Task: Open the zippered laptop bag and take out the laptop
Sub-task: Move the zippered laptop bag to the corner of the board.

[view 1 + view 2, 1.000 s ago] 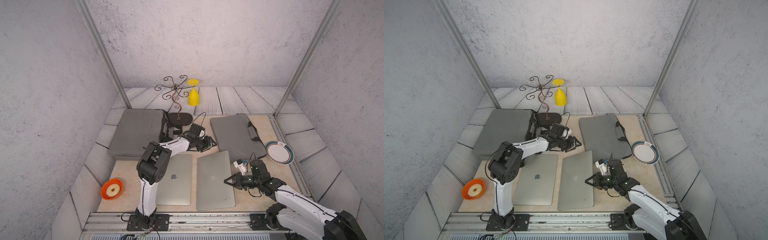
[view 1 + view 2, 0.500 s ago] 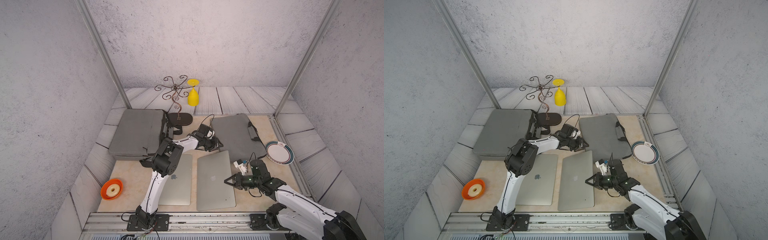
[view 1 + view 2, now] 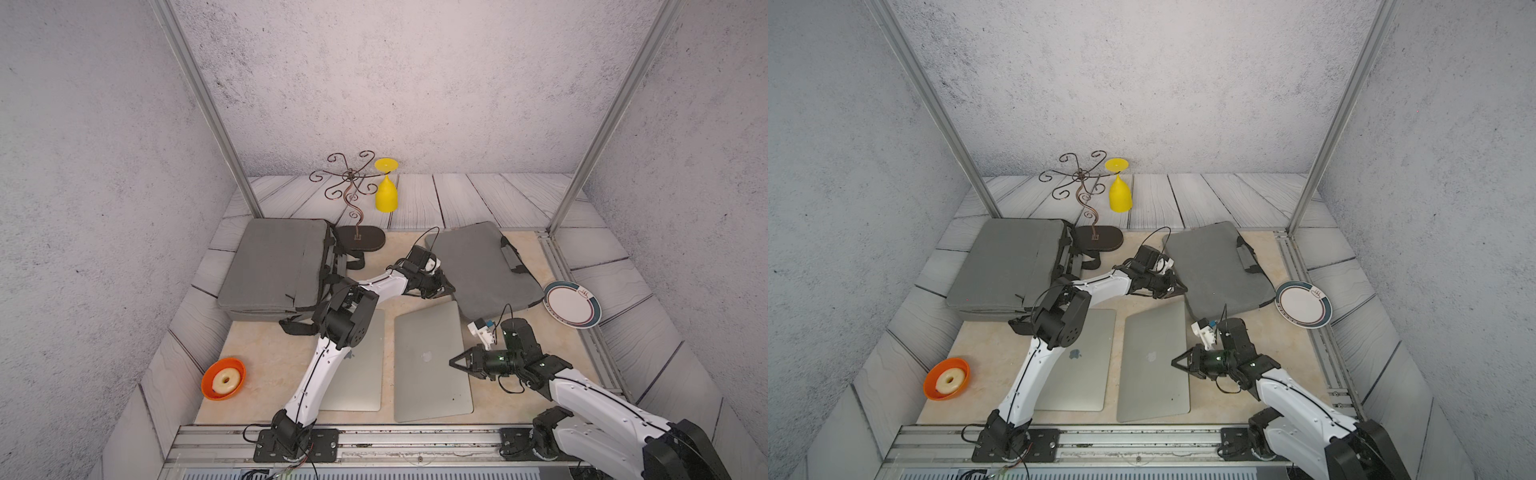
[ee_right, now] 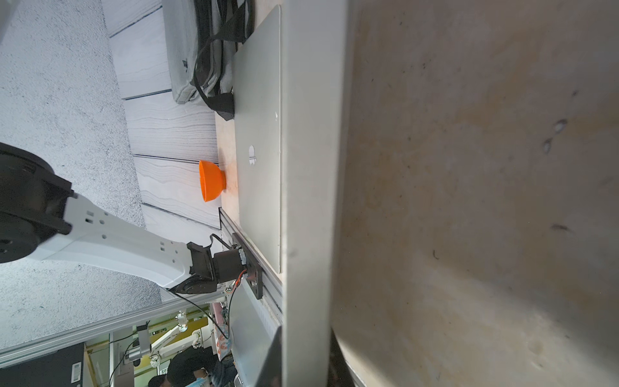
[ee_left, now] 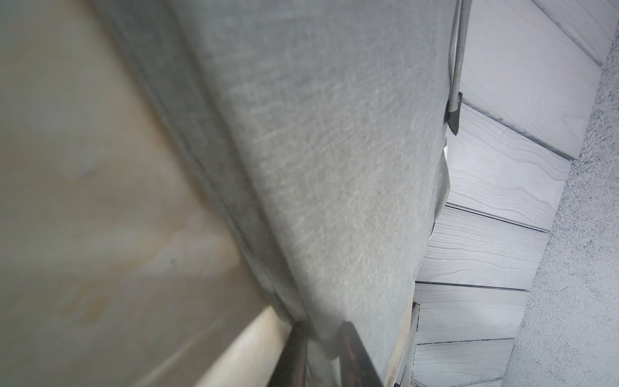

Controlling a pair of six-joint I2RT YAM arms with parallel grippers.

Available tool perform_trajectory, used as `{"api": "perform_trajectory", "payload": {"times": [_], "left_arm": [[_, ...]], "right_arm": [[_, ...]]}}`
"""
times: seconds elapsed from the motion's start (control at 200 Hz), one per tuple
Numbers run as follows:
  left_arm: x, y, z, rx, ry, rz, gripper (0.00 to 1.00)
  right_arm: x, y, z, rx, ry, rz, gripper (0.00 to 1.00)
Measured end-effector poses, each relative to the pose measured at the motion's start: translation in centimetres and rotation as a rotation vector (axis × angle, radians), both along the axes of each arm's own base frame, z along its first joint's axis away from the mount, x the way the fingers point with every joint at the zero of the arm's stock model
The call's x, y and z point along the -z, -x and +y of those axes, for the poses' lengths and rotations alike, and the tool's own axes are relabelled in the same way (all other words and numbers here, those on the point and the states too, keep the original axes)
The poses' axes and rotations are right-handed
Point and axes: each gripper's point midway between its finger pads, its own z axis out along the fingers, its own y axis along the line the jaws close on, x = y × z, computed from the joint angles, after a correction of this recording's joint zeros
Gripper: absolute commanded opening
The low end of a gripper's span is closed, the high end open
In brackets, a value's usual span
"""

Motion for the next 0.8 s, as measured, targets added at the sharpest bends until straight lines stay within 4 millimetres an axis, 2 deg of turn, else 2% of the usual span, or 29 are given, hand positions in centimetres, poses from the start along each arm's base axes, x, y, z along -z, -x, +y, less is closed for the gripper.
{"api": "perform_trajectory", "payload": {"times": [0.27,0.43,0.545,0.646,0.711,0.801], "left_arm": [[-0.1,-1.7,-1.1,-0.004,0.022,-0.023,0.20],[-0.1,-1.9,-0.7,0.007,0.004,-0.036,0.22],[0.3,-1.4,0.0,0.015,-0.017,-0.039,0.30],[0.2,-1.0,0.9,0.019,-0.041,-0.039,0.42],[-0.6,-1.0,1.5,0.022,-0.053,-0.055,0.48],[-2.9,-1.5,2.1,0.022,-0.049,-0.103,0.52]], "right_arm": [[0.4,-0.5,0.3,-0.015,-0.015,0.005,0.00],[0.5,-1.1,0.7,-0.020,-0.032,0.000,0.00],[0.7,-1.4,0.9,-0.019,-0.037,-0.001,0.00],[0.9,-1.7,1.1,-0.019,-0.041,0.001,0.00],[1.1,-1.9,1.2,-0.019,-0.046,0.001,0.00],[1.6,-2.3,1.4,-0.017,-0.057,0.002,0.00]]}}
